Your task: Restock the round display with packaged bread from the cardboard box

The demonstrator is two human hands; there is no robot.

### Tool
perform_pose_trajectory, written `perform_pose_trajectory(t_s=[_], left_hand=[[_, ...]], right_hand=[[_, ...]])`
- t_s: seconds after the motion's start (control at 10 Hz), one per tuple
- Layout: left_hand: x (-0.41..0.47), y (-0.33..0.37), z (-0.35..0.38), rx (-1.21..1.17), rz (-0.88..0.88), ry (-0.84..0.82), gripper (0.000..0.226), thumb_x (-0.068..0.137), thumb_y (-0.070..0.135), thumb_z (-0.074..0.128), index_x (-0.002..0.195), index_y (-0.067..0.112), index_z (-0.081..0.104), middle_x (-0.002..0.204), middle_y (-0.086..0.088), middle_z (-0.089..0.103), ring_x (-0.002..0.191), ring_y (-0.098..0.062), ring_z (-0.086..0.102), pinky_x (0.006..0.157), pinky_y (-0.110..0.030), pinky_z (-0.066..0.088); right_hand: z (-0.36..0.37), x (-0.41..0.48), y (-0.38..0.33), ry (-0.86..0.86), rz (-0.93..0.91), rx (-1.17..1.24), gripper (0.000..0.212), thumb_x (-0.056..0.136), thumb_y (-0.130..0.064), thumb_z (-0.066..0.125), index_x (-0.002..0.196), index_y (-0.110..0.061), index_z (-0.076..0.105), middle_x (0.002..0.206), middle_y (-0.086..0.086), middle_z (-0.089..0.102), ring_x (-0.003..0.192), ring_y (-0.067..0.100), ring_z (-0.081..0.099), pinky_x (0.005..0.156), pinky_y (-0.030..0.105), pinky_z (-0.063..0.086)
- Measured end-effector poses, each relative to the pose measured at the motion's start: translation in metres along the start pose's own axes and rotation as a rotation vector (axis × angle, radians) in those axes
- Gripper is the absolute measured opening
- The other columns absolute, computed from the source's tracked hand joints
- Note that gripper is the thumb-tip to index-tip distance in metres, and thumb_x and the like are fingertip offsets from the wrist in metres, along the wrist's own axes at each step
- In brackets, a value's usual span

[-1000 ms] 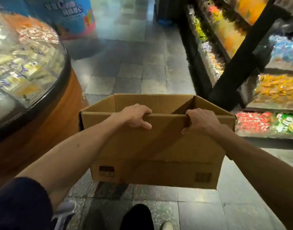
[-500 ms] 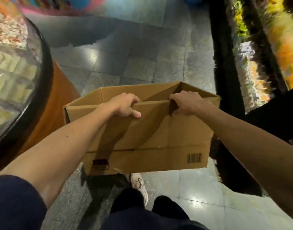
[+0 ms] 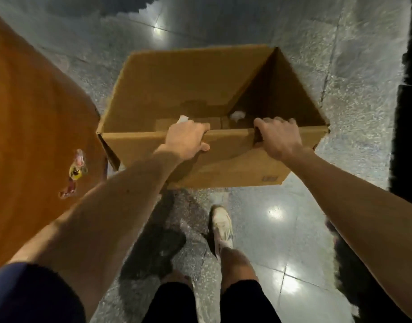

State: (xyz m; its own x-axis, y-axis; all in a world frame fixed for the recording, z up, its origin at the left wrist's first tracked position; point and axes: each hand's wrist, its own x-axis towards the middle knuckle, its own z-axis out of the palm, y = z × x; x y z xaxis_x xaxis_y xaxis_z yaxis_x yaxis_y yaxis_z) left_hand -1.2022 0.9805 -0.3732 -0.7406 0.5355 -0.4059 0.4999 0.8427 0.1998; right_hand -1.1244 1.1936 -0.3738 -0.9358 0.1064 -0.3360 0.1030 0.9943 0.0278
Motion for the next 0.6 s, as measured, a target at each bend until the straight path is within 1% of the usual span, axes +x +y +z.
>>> perform_pose_trajectory(t_s=[0.1, 0.2, 0.3, 0.4, 0.5, 0.6], left_hand=[[0.068, -0.024, 0.078, 0.153, 0.048, 0.06, 0.032, 0.09, 0.043, 0.069, 0.105, 0.019, 0.056, 0.081, -0.005, 0.056, 0.075, -0.025, 0.058, 0.062, -0.035, 0.043], [0.111, -0.036, 0.15, 0.205, 0.081, 0.09, 0.036, 0.09, 0.04, 0.068, 0.112, 0.014, 0.058, 0.087, -0.008, 0.065, 0.079, -0.025, 0.064, 0.061, -0.034, 0.042], [0.126, -0.039, 0.205, 0.223, 0.177, 0.034, 0.042, 0.094, 0.039, 0.064, 0.128, 0.016, 0.056, 0.095, -0.007, 0.068, 0.08, -0.023, 0.063, 0.062, -0.031, 0.044], [0.13, -0.039, 0.223, 0.226, 0.16, 0.075, 0.042, 0.09, 0.039, 0.068, 0.124, 0.014, 0.06, 0.092, -0.008, 0.071, 0.079, -0.024, 0.067, 0.062, -0.032, 0.048], [0.124, -0.036, 0.21, 0.172, 0.127, -0.053, 0.047, 0.096, 0.046, 0.057, 0.13, 0.014, 0.055, 0.094, -0.008, 0.063, 0.084, -0.023, 0.061, 0.071, -0.031, 0.045], [0.1, -0.033, 0.174, 0.02, 0.063, -0.064, 0.045, 0.095, 0.053, 0.055, 0.123, 0.018, 0.06, 0.095, 0.0, 0.061, 0.085, -0.017, 0.056, 0.075, -0.03, 0.047]], right_hand=[[0.087, 0.069, 0.008, -0.015, -0.005, -0.029, 0.042, 0.092, -0.022, 0.067, 0.129, -0.019, 0.047, 0.126, 0.006, 0.061, 0.12, 0.033, 0.052, 0.097, 0.051, 0.04], [0.159, 0.108, 0.012, -0.061, -0.01, -0.033, 0.044, 0.092, -0.022, 0.066, 0.131, -0.016, 0.046, 0.127, 0.008, 0.059, 0.121, 0.034, 0.051, 0.097, 0.052, 0.04], [0.213, 0.109, 0.015, -0.164, -0.034, -0.059, 0.045, 0.093, -0.027, 0.066, 0.131, -0.013, 0.046, 0.126, 0.008, 0.059, 0.121, 0.034, 0.051, 0.096, 0.052, 0.042], [0.236, 0.111, 0.021, -0.114, -0.052, -0.06, 0.042, 0.096, -0.03, 0.061, 0.131, -0.014, 0.044, 0.127, 0.009, 0.057, 0.12, 0.033, 0.05, 0.098, 0.052, 0.042], [0.222, 0.103, 0.014, -0.203, -0.046, -0.047, 0.046, 0.096, -0.032, 0.06, 0.134, -0.012, 0.043, 0.13, 0.011, 0.056, 0.122, 0.033, 0.05, 0.102, 0.049, 0.042], [0.174, 0.092, -0.002, -0.236, -0.009, -0.049, 0.05, 0.096, -0.04, 0.059, 0.135, -0.01, 0.046, 0.132, 0.013, 0.055, 0.126, 0.033, 0.049, 0.102, 0.048, 0.044]])
